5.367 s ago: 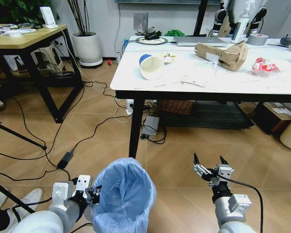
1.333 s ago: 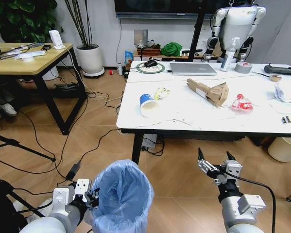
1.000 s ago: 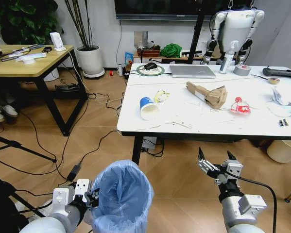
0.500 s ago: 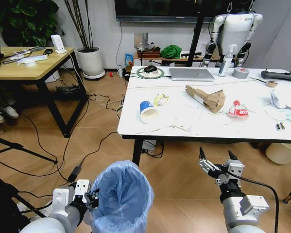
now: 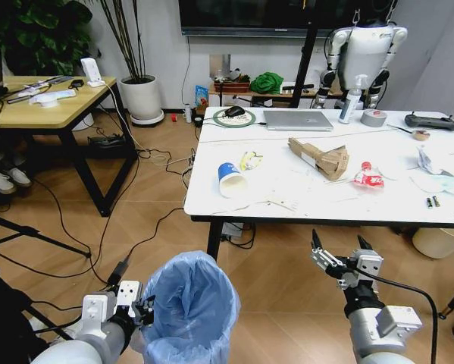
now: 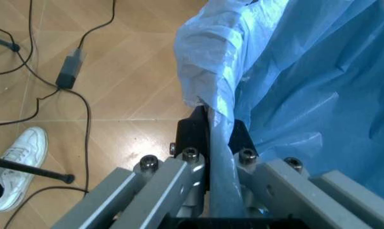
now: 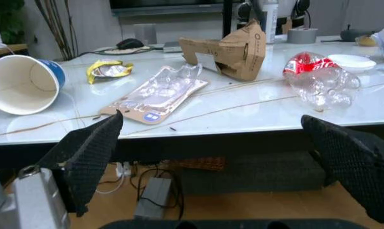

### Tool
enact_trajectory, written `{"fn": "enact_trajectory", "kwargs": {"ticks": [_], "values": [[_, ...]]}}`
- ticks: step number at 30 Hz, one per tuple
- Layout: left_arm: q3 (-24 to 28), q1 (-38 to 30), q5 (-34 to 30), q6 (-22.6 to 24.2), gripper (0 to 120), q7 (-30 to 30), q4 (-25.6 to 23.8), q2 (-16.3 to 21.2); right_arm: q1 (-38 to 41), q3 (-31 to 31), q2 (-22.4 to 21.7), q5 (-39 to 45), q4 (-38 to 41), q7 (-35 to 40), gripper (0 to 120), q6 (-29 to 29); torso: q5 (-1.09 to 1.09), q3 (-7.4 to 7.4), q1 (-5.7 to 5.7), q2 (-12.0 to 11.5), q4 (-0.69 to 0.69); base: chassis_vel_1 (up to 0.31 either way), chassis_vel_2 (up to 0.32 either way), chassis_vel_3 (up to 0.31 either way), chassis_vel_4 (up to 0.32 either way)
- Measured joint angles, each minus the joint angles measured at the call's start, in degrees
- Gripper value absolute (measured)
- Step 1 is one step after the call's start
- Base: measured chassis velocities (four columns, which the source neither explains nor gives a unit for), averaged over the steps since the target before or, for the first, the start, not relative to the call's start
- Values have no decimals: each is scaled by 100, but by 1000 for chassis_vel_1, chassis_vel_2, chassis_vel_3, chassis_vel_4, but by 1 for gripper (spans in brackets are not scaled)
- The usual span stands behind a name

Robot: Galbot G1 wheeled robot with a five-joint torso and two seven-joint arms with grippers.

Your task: Pick up the trash bin and place the trash from the table into it.

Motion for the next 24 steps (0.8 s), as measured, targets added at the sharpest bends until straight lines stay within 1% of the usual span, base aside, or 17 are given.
{"fn": "enact_trajectory", "kwargs": {"ticks": [6, 8, 13, 14, 24], "values": [[10, -4, 4, 0, 0, -2, 0, -1, -6, -2, 7, -3, 7, 2, 100, -2, 0, 107, 84, 192, 0, 0, 0, 0, 0], [12, -6, 6, 0, 0, -2, 0, -2, -6, -1, 7, -4, 7, 3, 100, -3, 0, 119, 93, 213, 0, 0, 0, 0, 0], [14, -26, 4, 0, 0, 3, 0, -3, 7, -3, 7, -4, 4, 7, 100, -15, 0, 213, 159, 372, 0, 0, 0, 0, 0], [14, -26, 4, 0, 0, 3, 0, -3, 7, -3, 7, -4, 4, 7, 100, -15, 0, 213, 159, 372, 0, 0, 0, 0, 0], [24, -56, -63, 0, 0, 16, 0, -18, 48, -2, -18, 7, -40, 13, 100, -31, 0, 383, 288, 669, 0, 0, 0, 0, 0]]}}
